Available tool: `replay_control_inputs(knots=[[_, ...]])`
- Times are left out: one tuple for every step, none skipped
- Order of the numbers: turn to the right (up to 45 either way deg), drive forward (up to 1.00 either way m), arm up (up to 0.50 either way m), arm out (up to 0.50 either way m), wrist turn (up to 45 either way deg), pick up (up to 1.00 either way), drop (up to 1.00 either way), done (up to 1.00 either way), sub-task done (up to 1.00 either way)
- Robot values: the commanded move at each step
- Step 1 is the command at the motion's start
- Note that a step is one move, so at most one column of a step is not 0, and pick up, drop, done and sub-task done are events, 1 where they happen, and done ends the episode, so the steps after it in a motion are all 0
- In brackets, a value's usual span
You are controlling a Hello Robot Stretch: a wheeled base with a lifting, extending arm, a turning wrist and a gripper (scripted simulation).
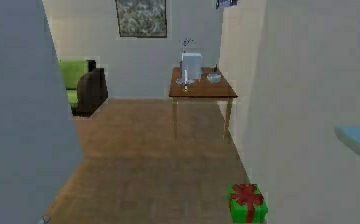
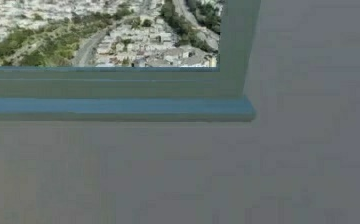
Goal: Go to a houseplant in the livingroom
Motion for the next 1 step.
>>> replay_control_inputs(knots=[[0.0,0.3,0.0,0.0,0.0,0.0,0.0,0.0,0.0]])
